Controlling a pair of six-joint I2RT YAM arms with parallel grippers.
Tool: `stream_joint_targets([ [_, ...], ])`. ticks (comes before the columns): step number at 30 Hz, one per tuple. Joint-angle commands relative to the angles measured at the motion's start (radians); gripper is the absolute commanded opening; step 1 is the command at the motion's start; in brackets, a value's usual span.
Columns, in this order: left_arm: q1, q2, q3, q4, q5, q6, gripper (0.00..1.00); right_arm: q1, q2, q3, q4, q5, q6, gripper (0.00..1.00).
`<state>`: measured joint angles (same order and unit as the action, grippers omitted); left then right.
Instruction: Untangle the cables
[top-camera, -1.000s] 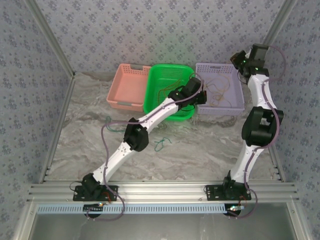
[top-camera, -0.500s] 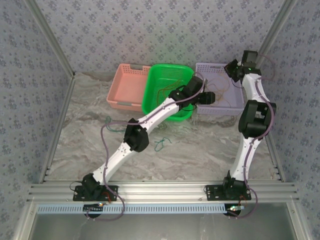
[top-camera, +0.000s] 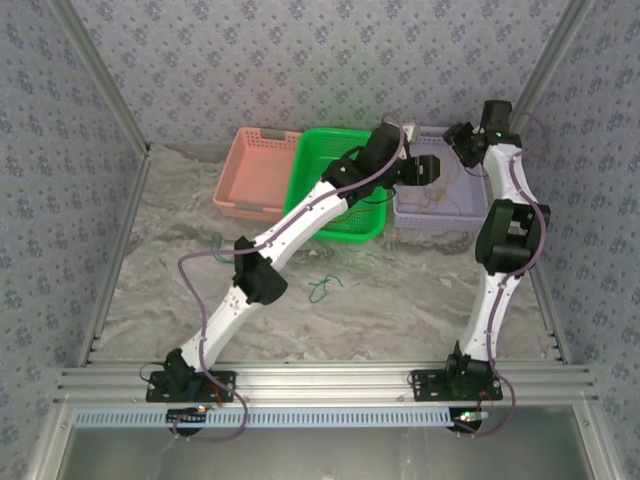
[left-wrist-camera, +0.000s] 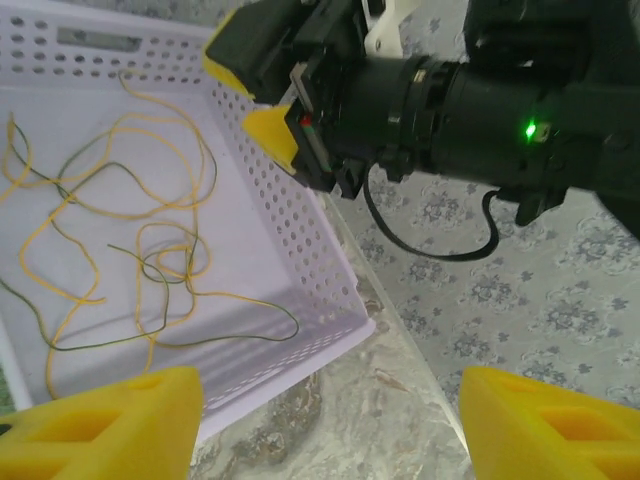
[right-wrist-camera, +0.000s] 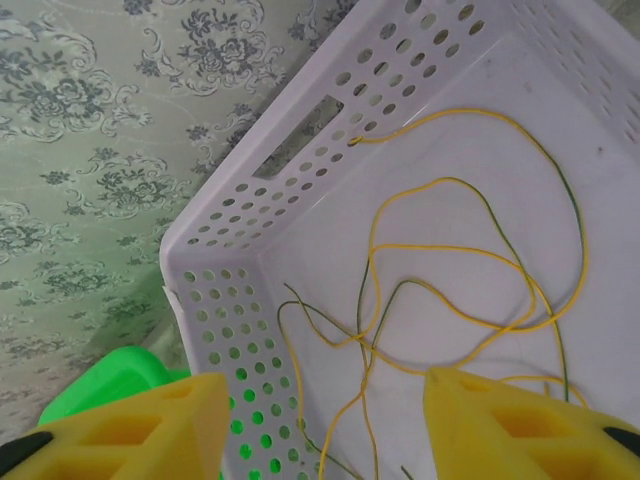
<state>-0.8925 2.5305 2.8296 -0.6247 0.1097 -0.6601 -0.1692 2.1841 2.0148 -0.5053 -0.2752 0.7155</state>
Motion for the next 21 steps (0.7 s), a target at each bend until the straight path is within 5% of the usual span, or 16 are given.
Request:
stream_joint_targets([
  [1, -0.003, -0.100, 0.022, -0.145, -0.086, 0.026, 0.67, 0.011, -0.143, -0.036, -0.023, 0.044, -0.020, 0.59],
  [8, -0.002, -0.289, -0.132, -0.268, -0.212, 0.034, 0.59, 0.105, -0.472, -0.310, 0.041, 0.147, -0.077, 0.57],
  [14, 0.071, -0.709, -0.903, 0.115, -0.172, -0.065, 0.54, 0.338, -0.748, -0.581, 0.034, 0.269, -0.116, 0.56],
  [21, 0.195, -1.171, -1.536, 0.150, -0.250, -0.174, 0.48, 0.705, -0.994, -0.901, 0.049, 0.409, -0.050, 0.53],
])
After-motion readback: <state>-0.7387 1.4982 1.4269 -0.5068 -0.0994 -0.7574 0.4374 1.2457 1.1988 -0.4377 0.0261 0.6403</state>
